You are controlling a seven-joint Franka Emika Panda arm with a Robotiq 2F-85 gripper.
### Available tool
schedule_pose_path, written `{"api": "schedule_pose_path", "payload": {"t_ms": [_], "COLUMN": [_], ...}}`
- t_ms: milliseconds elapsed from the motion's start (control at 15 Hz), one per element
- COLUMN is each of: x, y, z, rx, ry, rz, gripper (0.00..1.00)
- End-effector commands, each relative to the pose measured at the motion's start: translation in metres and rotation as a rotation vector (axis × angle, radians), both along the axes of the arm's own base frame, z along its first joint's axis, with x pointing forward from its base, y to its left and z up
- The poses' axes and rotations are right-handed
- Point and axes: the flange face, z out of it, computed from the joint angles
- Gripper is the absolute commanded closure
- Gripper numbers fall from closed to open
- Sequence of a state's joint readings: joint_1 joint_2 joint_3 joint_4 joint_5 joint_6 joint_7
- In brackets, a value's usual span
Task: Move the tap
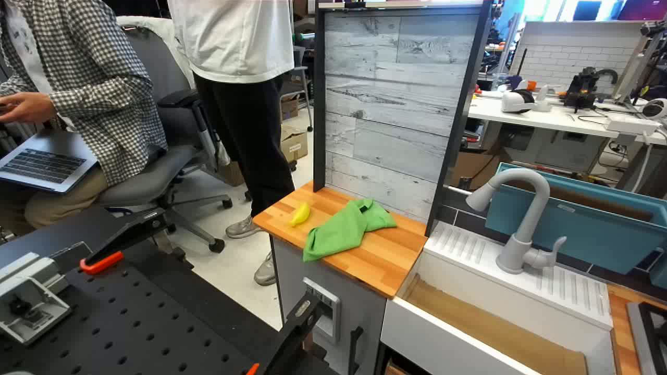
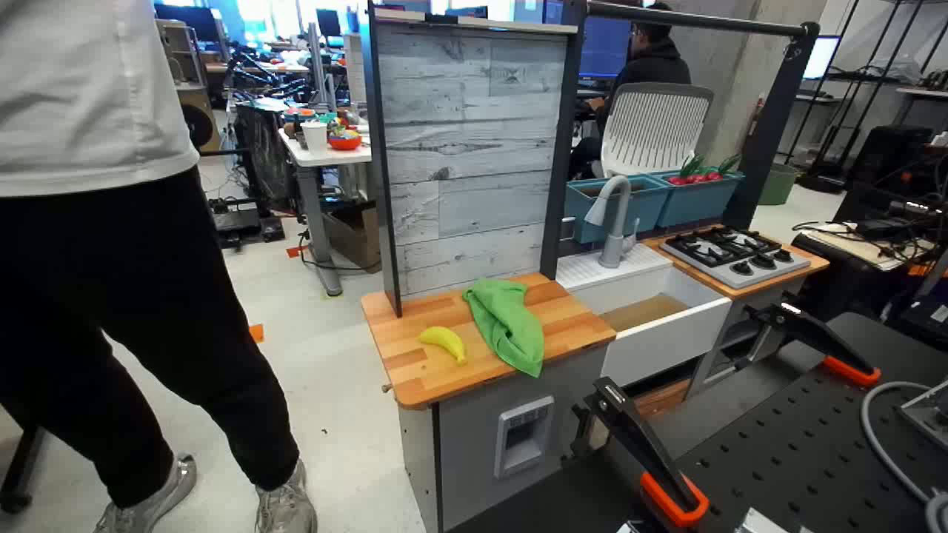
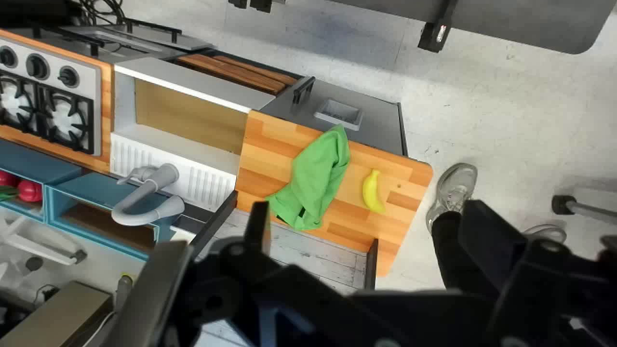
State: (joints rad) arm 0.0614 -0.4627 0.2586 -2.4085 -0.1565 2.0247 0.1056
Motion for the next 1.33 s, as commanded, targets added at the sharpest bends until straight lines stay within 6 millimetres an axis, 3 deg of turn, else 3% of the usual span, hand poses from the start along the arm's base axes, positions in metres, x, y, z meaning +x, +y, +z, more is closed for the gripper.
{"api": "schedule_pose_path", "payload": {"t_ms": [0,733,1067,1267], "x": [0.0,0.004,0.026,0.045], "y": [0.0,0.0,-0.021,-0.052], "z": [0.001,-0.001,-0.031,-0.057], "rx": [0.0,-0.009,-0.047,-0.063], "ry": [0.0,-0.011,-0.035,-0.044], "rz": [0.0,-0.014,-0.068,-0.114], "gripper": [0.0,0.0,0.0,0.0]}}
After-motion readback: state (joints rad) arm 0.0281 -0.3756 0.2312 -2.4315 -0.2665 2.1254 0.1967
